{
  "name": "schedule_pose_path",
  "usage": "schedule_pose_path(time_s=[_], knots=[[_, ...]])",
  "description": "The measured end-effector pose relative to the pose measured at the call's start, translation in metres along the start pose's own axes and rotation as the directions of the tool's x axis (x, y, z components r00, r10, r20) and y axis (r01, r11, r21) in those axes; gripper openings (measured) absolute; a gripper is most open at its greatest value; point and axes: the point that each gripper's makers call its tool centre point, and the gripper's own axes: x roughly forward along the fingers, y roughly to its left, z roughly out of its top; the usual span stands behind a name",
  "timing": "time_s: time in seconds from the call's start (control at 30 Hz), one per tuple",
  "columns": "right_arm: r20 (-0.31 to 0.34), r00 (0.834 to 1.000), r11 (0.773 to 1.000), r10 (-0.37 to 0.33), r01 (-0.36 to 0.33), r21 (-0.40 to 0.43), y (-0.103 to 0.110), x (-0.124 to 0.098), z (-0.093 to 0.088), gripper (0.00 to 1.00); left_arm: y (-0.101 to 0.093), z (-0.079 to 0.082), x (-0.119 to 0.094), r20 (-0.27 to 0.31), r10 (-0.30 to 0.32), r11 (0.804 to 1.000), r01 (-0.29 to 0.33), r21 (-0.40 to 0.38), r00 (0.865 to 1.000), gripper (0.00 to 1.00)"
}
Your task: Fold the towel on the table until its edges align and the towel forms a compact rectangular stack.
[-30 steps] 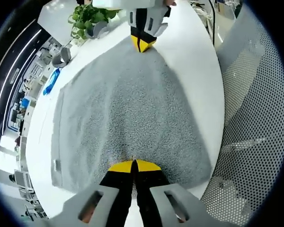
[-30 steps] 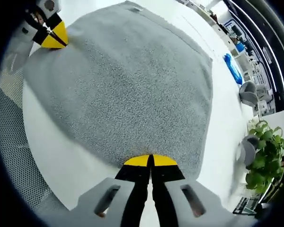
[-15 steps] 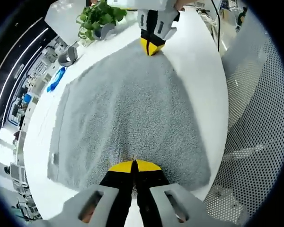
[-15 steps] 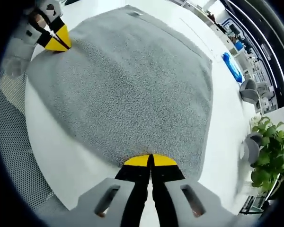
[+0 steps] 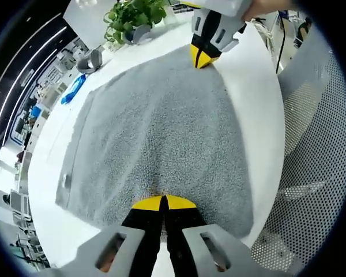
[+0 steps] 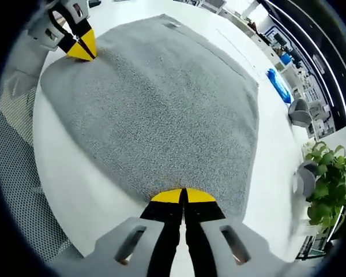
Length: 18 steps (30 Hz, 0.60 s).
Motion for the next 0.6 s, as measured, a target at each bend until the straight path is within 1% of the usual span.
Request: schedule_pose_path(time_s=[0.07, 0.17, 0.2, 0.27, 0.3, 0.33, 0.4, 0.47, 0.53, 0.6], knots=[[0.006, 1.000, 1.000, 0.018, -0.018, 0.012, 0.002, -0.001, 0.001, 0.00, 0.000, 0.000, 0.000, -0.003, 0.002, 1.000, -0.002, 0.003, 1.000, 0.01], [0.018, 0.999, 0.999, 0.033, -0.034, 0.043, 0.004, -0.002, 0.002, 0.00, 0.003, -0.003, 0.000, -0.024, 0.016, 0.996, -0.014, 0.085, 1.000, 0.01], [0.026, 0.999, 0.998, 0.036, -0.037, 0.053, 0.005, -0.002, 0.002, 0.00, 0.003, -0.003, 0.001, -0.028, 0.018, 0.995, -0.015, 0.099, 0.999, 0.01], [0.039, 0.998, 0.997, 0.047, -0.049, 0.058, 0.008, -0.003, 0.004, 0.00, 0.007, -0.006, 0.000, -0.062, 0.034, 0.986, -0.023, 0.165, 0.997, 0.01], [0.050, 0.997, 0.996, 0.059, -0.062, 0.061, 0.011, -0.004, 0.005, 0.00, 0.009, -0.008, 0.001, -0.090, 0.053, 0.976, -0.032, 0.217, 0.995, 0.01], [0.055, 0.996, 0.996, 0.066, -0.070, 0.062, 0.013, -0.004, 0.006, 0.00, 0.009, -0.008, 0.001, -0.105, 0.063, 0.969, -0.035, 0.247, 0.993, 0.01], [0.061, 0.995, 0.995, 0.077, -0.081, 0.062, 0.016, -0.005, 0.007, 0.00, 0.009, -0.009, 0.001, -0.122, 0.074, 0.960, -0.037, 0.278, 0.990, 0.01], [0.067, 0.995, 0.994, 0.080, -0.085, 0.074, 0.019, -0.006, 0.008, 0.00, 0.011, -0.010, 0.001, -0.117, 0.072, 0.963, -0.038, 0.266, 0.991, 0.01], [0.073, 0.994, 0.993, 0.081, -0.086, 0.078, 0.021, -0.007, 0.009, 0.00, 0.015, -0.012, 0.001, -0.101, 0.076, 0.975, -0.053, 0.215, 0.992, 0.01], [0.080, 0.993, 0.993, 0.092, -0.097, 0.072, 0.025, -0.007, 0.010, 0.00, 0.019, -0.015, 0.000, -0.090, 0.083, 0.980, -0.064, 0.190, 0.992, 0.01]])
